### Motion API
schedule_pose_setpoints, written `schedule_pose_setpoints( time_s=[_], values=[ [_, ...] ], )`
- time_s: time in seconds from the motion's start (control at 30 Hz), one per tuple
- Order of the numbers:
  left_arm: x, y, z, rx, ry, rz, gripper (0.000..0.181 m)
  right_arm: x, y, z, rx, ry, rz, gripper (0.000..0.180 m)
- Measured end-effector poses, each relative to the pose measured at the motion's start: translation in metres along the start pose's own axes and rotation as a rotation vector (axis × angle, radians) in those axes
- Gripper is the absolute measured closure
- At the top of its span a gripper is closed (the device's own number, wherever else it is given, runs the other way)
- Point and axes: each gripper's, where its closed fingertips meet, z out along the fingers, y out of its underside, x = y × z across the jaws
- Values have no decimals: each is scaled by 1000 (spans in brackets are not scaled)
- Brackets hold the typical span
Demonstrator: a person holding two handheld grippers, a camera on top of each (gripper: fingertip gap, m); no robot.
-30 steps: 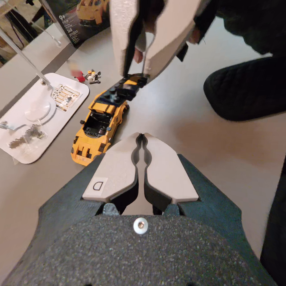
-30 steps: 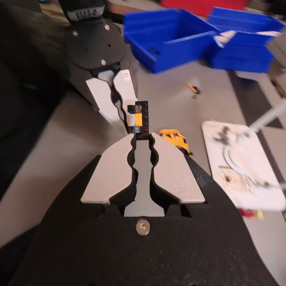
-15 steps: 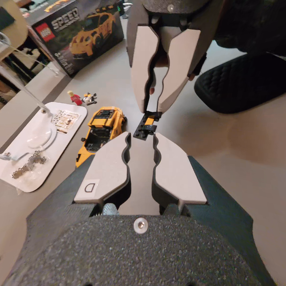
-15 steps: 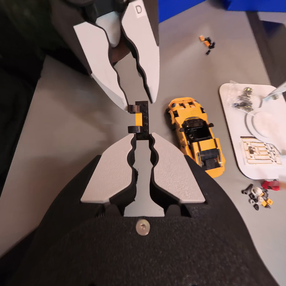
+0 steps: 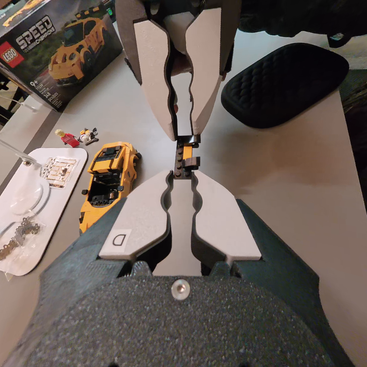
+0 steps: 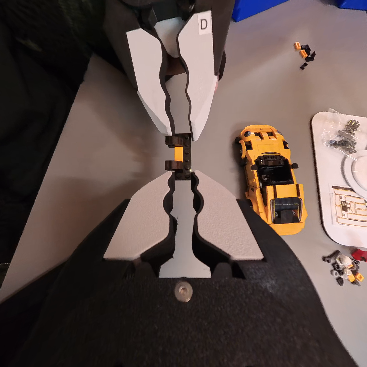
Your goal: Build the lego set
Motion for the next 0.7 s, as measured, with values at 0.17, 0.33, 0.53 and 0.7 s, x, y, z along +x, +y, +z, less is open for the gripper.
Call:
schedule_pose_setpoints(
  time_s=[0.17,0.33,0.53,0.7],
  values=[
    [4,-2,0,6,11,5,164,-3,-1,-1,34,9,11,165],
    [-3,-5,-3,16,-23,-10,164,5,-6,-5,75,148,56,164],
    [-17,-1,-6,12,-79,-59,164,15,2,-5,75,366,162,158],
    [-27,-6,-9,21,-131,-107,164,19,21,-5,46,543,399,163]
  ],
)
